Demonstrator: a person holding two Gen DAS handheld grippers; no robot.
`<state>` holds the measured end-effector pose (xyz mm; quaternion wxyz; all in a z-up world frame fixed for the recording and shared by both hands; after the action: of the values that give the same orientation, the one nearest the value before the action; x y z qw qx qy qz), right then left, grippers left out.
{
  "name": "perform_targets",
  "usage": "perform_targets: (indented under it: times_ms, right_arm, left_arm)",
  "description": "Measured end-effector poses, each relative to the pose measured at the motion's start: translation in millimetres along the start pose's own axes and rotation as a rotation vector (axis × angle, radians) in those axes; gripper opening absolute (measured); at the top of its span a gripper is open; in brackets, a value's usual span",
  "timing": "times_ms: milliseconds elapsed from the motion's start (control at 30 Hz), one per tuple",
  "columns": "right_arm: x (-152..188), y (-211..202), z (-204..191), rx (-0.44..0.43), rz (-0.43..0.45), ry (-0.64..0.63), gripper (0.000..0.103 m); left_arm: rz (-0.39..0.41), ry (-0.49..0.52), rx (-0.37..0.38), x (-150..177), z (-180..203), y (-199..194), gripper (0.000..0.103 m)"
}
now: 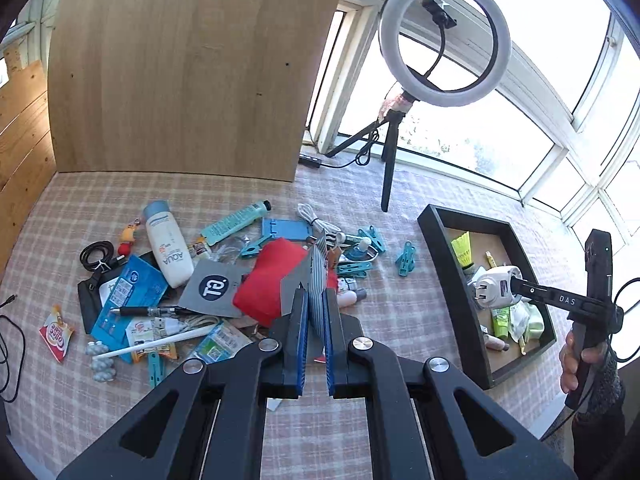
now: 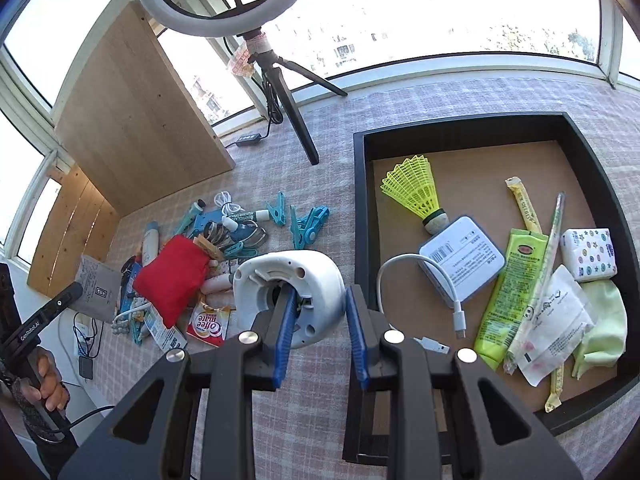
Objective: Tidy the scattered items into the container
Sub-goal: 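Carry the grey pouch and white round part over the black tray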
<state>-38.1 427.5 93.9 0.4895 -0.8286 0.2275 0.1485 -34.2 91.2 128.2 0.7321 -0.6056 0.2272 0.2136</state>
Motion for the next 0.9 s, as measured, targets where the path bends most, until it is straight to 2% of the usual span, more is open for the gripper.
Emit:
perform_targets:
  times_ms: [267,533,733,900]
  right_arm:
    - [-5.7,-56.0,77.4,0.076,0.056,0.056,0.025]
    - [-12.4,-90.3,146.6,0.141,0.09,0.111,0.025]
    - [-26.3,-105.2,180.1,0.171,0.108,0.124,0.025]
    - [-51.4,-106.3,201.2,0.17,0.129,0.141,0.025]
  left_arm:
    - [-0.016,0.104,0.137,1.9,124.6,23.0,0.006]
    - [-0.062,0.22,0.26,19.4,243.2,47.6,0.006]
    - [-0.092,0.279,0.297,24.1,297.6,63.3,0.006]
    - [-0.093,0.308,0.29,7.5,330.4,79.4,0.006]
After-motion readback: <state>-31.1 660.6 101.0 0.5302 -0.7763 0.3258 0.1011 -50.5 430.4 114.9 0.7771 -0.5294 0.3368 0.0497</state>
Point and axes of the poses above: each gripper's, at about its wrist camera, not at the fingertips, and y roughly the way its jaws point, z to its right, x to its underside, the point moved 6 cm from there along y, roughly the way its jaws point, and after that the axes turned 8 degrees about -x, right-handed, at the moved point
